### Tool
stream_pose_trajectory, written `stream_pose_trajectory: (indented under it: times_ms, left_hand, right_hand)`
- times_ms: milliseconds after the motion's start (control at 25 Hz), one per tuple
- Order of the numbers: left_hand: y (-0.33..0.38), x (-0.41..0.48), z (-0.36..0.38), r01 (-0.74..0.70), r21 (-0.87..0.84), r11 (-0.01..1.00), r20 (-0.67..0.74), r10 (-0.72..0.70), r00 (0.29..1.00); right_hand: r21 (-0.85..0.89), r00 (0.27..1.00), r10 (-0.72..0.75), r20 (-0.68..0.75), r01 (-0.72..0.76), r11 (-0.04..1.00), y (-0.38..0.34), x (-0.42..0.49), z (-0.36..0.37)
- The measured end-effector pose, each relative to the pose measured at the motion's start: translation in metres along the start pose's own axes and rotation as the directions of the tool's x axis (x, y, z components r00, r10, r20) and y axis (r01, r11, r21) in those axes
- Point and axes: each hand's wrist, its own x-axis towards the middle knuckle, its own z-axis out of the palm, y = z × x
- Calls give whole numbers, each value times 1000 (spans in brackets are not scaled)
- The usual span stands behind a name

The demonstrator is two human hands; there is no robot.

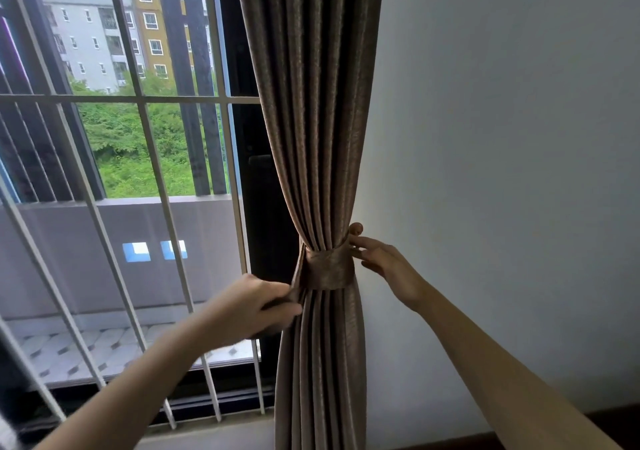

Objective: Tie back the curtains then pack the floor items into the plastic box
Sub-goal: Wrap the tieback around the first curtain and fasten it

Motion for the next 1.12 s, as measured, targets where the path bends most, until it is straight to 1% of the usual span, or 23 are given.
stream_pose_trajectory:
  times_ms: [80,120,200,280,320,400,520,600,680,720,760,800,840,880,920,1000,1040,1120]
  left_hand:
    - [22,7,10,-77,-2,997,-11,77,997]
    - [28,13,13,-91,-6,996,-33,90,995]
    - [33,30,18,-67,-43,997,-80,63,995]
    - [35,42,23,-21,-96,995,-142,7,990]
    - [35,46,26,-1,-118,993,-167,-19,986]
    - [36,52,30,41,-170,985,-188,-73,979]
    - [35,60,34,136,-330,934,-140,-191,972]
    - [33,61,35,185,-398,899,-132,-255,958]
    - [31,61,34,163,-337,927,-150,-224,963]
    - [33,61,34,135,-280,950,-182,-191,965]
    - [34,60,35,107,-220,970,-255,-163,953]
    - [36,59,36,82,-149,985,-369,-132,920]
    - [36,59,38,55,-58,997,-494,-77,866]
    - [36,60,38,59,56,997,-579,-15,815]
    - [34,62,39,88,170,982,-611,35,791]
    - [32,66,37,153,344,926,-618,100,780]
    - [32,67,35,178,396,901,-612,114,783]
    - [32,70,32,222,421,879,-609,93,787]
  right_hand:
    - [45,1000,-14,10,13,999,1,0,3]
    - [54,1000,-20,6,20,998,2,0,5]
    - [13,999,-22,-39,23,1000,6,-3,7]
    - [-52,997,-37,-64,34,998,10,-8,7]
    - [-66,998,-43,-49,40,997,13,-13,7]
    - [-73,999,-29,26,31,997,18,-23,6]
    - [31,986,5,166,-11,999,21,-35,2]
    - [97,979,31,204,-52,994,21,-36,0]
    - [91,982,67,178,-84,992,20,-33,3]
    - [38,986,76,150,-83,996,19,-31,5]
    - [-27,990,74,124,-71,997,18,-28,6]
    - [-52,994,55,99,-50,997,16,-26,7]
    - [-37,998,34,58,-32,999,14,-24,5]
    - [18,1000,23,-2,-23,1000,12,-23,2]
    - [77,997,33,-70,-28,997,11,-22,-2]
    - [166,984,94,-149,-69,984,15,-20,-14]
    - [205,978,123,-170,-87,975,20,-18,-20]
    - [307,954,171,-248,-90,947,32,-13,-29]
